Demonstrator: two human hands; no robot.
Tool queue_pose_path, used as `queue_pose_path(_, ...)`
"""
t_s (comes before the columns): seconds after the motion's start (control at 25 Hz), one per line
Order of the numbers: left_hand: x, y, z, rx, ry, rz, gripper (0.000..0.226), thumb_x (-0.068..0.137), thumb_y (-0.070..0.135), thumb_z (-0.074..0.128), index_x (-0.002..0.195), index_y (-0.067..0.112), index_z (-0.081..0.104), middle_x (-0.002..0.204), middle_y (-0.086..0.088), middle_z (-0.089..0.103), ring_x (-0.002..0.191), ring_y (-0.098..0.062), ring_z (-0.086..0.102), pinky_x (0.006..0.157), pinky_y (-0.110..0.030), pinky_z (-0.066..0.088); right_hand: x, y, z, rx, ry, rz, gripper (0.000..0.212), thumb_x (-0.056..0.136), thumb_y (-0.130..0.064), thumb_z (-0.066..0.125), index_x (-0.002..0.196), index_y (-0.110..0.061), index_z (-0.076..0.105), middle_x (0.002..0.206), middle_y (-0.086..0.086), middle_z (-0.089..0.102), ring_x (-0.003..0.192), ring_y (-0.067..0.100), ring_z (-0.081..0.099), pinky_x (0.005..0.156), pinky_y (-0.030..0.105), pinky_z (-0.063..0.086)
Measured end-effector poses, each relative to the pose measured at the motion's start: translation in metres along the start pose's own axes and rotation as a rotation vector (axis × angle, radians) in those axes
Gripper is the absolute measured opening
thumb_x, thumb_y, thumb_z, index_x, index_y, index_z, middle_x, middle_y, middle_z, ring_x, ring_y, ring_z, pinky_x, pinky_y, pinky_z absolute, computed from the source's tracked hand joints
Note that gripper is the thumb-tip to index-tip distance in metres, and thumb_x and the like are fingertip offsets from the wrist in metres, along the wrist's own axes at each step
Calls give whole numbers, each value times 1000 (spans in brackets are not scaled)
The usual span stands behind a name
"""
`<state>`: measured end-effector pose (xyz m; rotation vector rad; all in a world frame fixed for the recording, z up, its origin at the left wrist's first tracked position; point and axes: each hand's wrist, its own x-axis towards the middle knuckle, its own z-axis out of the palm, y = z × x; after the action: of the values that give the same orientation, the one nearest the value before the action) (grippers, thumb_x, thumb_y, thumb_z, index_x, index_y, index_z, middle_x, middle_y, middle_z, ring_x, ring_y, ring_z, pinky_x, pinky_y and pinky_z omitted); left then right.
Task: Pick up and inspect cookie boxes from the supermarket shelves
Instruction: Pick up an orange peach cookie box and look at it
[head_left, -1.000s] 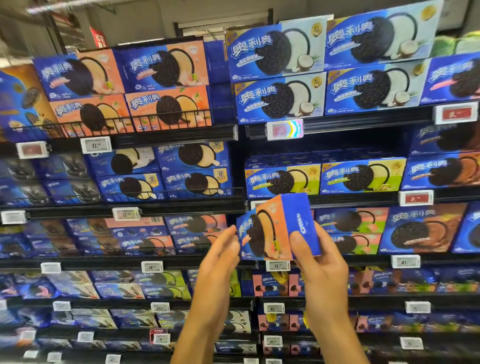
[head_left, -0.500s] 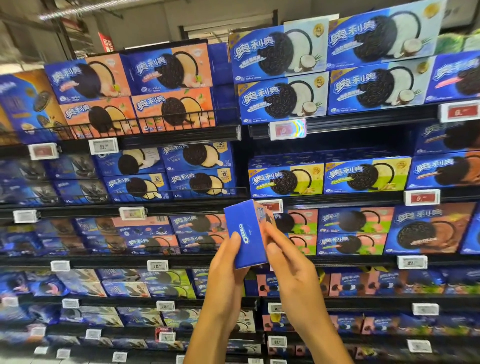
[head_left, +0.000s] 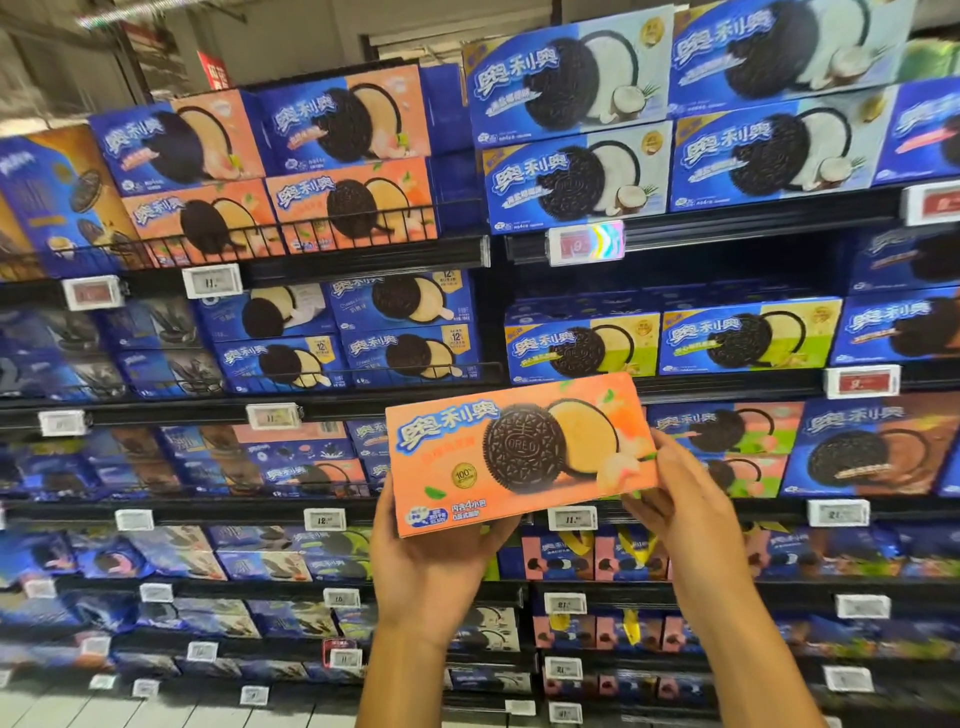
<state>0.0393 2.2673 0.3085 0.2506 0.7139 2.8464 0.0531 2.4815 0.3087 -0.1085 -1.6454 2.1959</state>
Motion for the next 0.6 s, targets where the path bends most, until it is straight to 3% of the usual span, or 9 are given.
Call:
queue_pose_path(0.12,3,-4,-7,-43,-15,-27,49,95,51,44,126,19,67,139,-17,57,119,-40,60,95,-63,45,0,2,0,48,-40,-9,29,105,-29,47,116,-35,73,107,2,77,100,16,72,77,27,60)
queue_pose_path(0.28,5,-7,-12,-68,-19,-41,52,100,51,34,124,19,68,135,-18,60,114,-41,62,92,-62,47,-2,-1,-1,51,-25,-53,26,97,-38,53,113,-37,74,104,3,77,95,14,73,73,22,59)
queue_pose_path(0.44,8,-3,-13,-44,-10,-56,50,101,49,37,127,18,66,134,-19,61,116,-41,62,92,-62,47,-1,0,-1,79,-34,-72,39,84,-47,57,115,-31,74,103,4,78,95,15,73,73,21,58)
queue_pose_path(0.6,15,7,-19,65,130,21,39,99,36,45,115,14,73,126,-18,66,103,-34,70,82,-57,57,1,-1,-2,122,-2,-98,28,84,-40,60,107,-32,76,105,1,78,95,13,73,75,21,59)
